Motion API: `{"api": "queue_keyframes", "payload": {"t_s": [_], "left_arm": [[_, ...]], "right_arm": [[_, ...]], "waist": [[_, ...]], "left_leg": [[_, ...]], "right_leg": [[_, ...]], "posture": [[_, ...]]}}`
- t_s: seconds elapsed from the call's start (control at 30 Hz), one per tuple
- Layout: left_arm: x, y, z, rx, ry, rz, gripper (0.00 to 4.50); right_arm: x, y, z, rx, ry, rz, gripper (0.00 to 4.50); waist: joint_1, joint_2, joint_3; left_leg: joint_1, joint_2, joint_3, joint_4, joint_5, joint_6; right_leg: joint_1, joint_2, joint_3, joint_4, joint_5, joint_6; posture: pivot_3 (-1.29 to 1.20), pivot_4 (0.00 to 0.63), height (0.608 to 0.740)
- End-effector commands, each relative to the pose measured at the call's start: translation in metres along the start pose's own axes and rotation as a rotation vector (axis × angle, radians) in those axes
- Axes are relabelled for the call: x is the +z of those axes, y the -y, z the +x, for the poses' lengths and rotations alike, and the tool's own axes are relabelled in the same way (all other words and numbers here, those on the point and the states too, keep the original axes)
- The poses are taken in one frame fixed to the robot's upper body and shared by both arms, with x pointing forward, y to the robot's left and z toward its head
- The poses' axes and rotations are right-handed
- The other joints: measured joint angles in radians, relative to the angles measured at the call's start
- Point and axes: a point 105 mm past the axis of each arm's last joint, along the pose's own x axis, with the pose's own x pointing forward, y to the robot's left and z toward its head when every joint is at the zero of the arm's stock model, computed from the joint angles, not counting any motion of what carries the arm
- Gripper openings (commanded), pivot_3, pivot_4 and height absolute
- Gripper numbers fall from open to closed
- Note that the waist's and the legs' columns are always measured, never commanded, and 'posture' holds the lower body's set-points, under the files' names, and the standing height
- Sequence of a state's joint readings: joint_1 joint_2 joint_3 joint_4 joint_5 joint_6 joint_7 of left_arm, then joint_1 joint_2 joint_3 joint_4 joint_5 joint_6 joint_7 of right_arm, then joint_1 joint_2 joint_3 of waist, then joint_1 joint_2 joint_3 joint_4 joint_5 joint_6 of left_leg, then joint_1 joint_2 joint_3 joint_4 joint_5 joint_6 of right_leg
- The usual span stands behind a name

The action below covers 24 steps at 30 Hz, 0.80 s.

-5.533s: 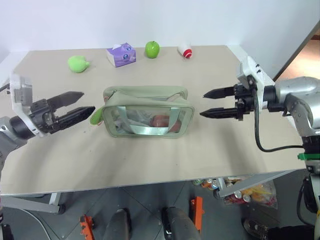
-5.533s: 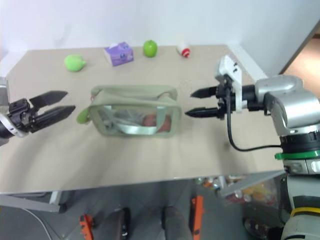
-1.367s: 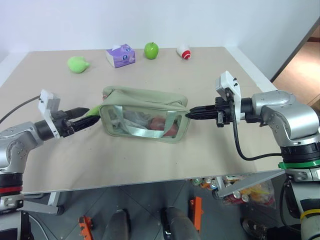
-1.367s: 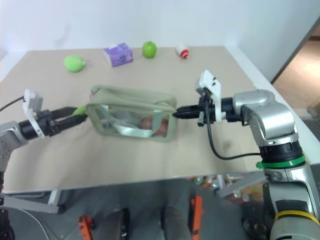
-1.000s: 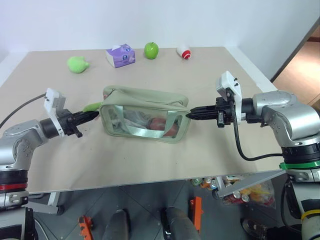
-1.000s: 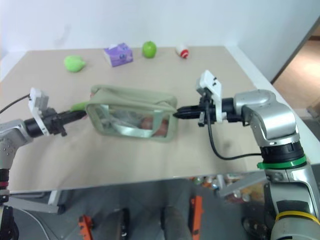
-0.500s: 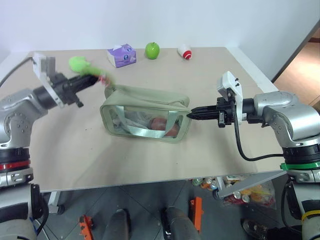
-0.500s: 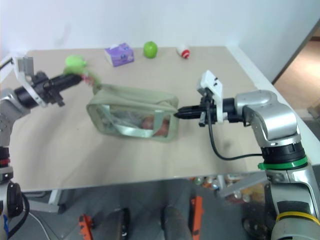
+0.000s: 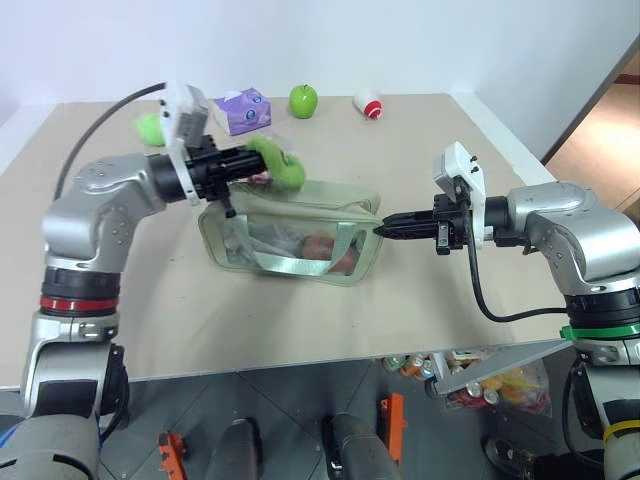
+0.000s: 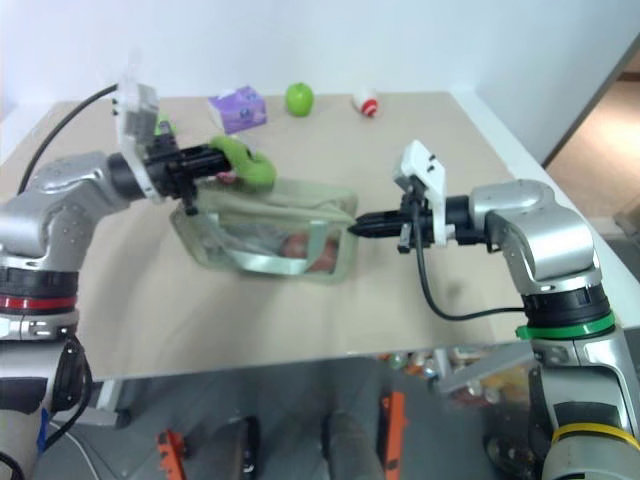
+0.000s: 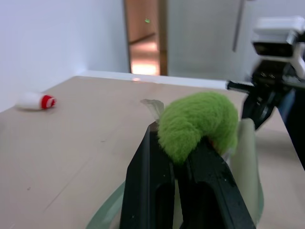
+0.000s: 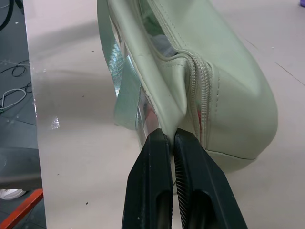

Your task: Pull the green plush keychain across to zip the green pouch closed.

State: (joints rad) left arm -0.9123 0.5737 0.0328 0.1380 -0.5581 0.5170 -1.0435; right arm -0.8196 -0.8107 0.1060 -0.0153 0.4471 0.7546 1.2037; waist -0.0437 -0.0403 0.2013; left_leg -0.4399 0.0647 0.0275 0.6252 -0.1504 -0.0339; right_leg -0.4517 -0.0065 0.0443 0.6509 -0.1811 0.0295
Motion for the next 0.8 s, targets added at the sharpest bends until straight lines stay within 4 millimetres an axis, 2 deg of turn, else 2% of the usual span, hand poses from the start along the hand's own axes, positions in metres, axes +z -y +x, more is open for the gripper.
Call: {"api": "queue_keyframes", "payload": {"t_s": [0.03,0.17,0.4,0.6,0.8], "left_arm": [[0.018,0.005,0.014,-0.058,0.044,0.066,0.04],[0.015,0.013,0.028,-0.127,0.036,0.073,0.04],[0.000,0.029,0.045,-0.235,-0.063,0.145,0.04],[0.010,0.028,0.060,-0.234,-0.036,0.188,0.04],[0.025,0.026,0.052,-0.219,0.044,0.138,0.04]], "right_arm": [[0.010,-0.002,-0.009,-0.027,0.025,-0.039,0.00],[0.009,-0.003,-0.009,-0.033,0.028,-0.027,0.00],[0.009,-0.004,-0.008,-0.028,0.028,-0.021,0.00],[0.009,-0.005,-0.005,-0.018,0.028,-0.018,0.00],[0.008,-0.006,-0.004,-0.012,0.028,-0.013,0.00]], "waist": [[0.000,0.000,0.000],[0.000,0.000,0.000],[0.001,0.000,0.000],[0.002,0.000,0.000],[0.001,0.000,0.000]], "left_leg": [[0.000,0.000,0.000,0.000,0.000,0.000],[0.000,0.000,0.000,0.001,0.000,0.000],[0.000,-0.001,0.000,0.002,0.000,0.000],[-0.001,-0.001,0.000,0.005,0.000,0.000],[-0.001,-0.001,0.000,0.005,0.000,0.000]], "right_leg": [[0.000,0.000,0.000,0.000,0.000,0.000],[0.000,0.000,0.001,0.000,0.000,0.001],[0.001,0.000,0.002,0.000,0.001,0.001],[0.001,0.000,0.002,0.000,0.001,0.002],[0.001,0.000,0.002,0.000,0.002,0.003]], "posture": [[0.00,0.150,0.740],[0.00,0.150,0.740],[0.00,0.150,0.740],[0.00,0.150,0.740],[0.00,0.150,0.740]]}}
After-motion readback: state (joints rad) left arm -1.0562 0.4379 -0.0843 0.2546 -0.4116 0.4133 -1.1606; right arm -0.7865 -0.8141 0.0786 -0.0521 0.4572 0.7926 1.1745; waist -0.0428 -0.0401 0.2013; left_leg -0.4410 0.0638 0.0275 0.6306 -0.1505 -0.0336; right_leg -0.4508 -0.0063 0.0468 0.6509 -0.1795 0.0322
